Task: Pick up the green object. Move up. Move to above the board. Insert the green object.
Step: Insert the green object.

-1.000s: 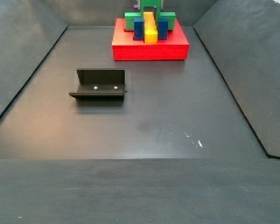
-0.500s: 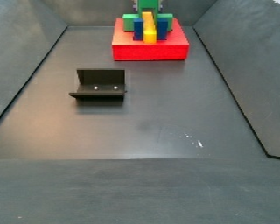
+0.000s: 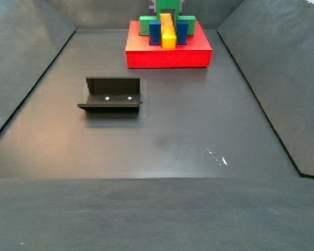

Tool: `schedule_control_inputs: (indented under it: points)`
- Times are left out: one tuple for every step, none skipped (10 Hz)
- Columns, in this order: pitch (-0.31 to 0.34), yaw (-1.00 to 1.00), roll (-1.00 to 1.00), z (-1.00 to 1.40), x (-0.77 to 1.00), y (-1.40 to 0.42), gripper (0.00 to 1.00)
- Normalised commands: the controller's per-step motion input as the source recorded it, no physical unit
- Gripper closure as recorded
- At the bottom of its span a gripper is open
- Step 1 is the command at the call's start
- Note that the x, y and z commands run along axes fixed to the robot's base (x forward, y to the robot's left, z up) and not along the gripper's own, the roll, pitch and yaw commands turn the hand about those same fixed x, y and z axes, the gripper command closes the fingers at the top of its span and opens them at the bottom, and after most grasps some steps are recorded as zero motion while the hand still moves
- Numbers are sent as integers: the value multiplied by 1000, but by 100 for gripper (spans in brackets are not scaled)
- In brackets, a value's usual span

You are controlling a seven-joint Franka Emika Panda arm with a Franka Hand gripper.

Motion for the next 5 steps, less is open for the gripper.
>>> schedule_control_inputs:
  points:
    - [-109, 0, -29, 0, -60, 0, 100]
    - [-86, 11, 0, -49, 0, 0, 100]
    - [-63, 54, 0, -80, 60, 0, 100]
    - [-44, 69, 23, -100, 74, 0, 100]
    - [-33, 60, 29, -94, 74, 0, 100]
